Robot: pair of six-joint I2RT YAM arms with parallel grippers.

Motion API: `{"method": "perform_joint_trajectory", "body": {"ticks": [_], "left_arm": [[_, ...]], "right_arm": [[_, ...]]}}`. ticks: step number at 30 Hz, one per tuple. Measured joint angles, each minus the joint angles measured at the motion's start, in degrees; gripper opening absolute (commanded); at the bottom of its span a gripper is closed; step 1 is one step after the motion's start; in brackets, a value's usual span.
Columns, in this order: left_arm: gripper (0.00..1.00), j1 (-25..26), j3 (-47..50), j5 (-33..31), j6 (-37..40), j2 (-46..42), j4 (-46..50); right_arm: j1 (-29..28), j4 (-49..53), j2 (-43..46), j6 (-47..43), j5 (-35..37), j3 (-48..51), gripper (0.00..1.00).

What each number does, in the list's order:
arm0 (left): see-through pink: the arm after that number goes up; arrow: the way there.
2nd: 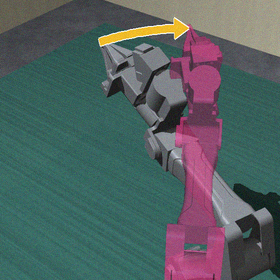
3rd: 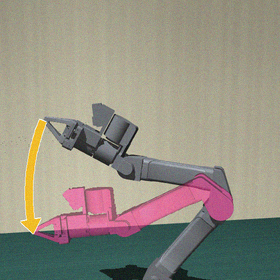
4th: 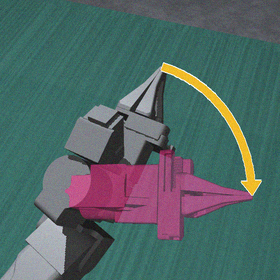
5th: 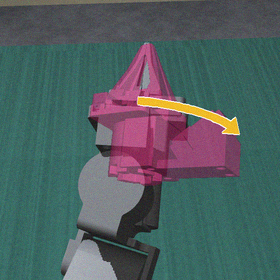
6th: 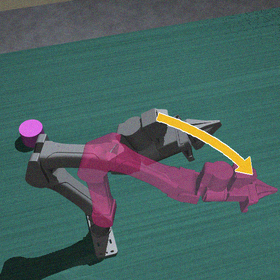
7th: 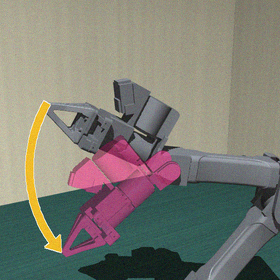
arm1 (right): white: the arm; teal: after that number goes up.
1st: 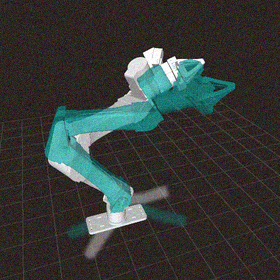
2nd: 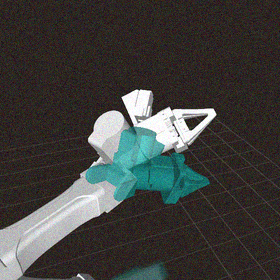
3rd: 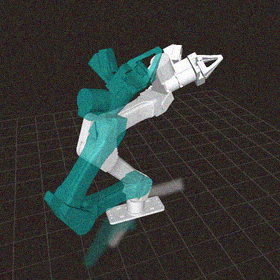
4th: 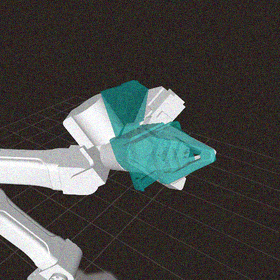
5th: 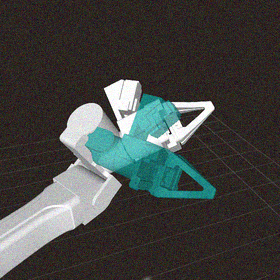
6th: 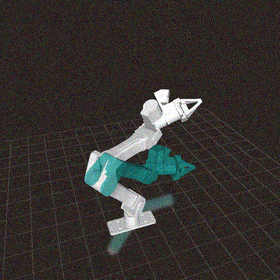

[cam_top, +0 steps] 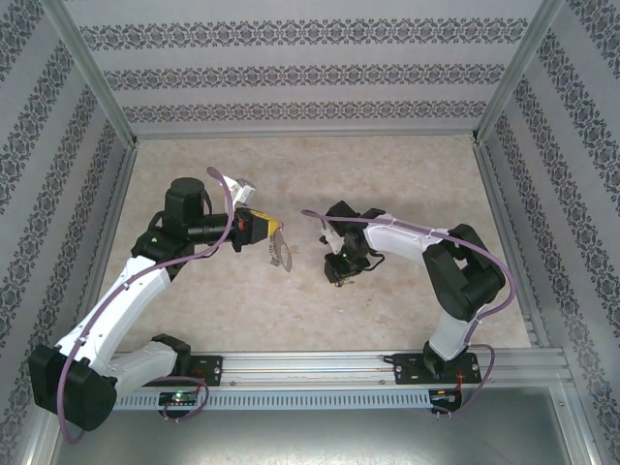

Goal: Put the keys on the keyring

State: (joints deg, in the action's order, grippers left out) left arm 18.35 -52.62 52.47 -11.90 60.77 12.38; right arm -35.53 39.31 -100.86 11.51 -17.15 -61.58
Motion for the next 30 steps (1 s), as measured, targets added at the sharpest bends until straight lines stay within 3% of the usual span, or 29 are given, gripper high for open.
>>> {"method": "perform_joint_trajectory", "body": {"ticks": [16,30], "left_arm": [[0.00,-0.11,0.00,-0.02,-0.44,0.00,-0.02],[0.00,-0.11,-0.39,-0.02,-0.70,0.00,-0.39]], "right_arm": [[0.00,-1.09,-0.17,-0.37,0.02,1.46,0.25],[0.00,-2.10,-0.17,-0.39,0.09,1.64,0.15]]}}
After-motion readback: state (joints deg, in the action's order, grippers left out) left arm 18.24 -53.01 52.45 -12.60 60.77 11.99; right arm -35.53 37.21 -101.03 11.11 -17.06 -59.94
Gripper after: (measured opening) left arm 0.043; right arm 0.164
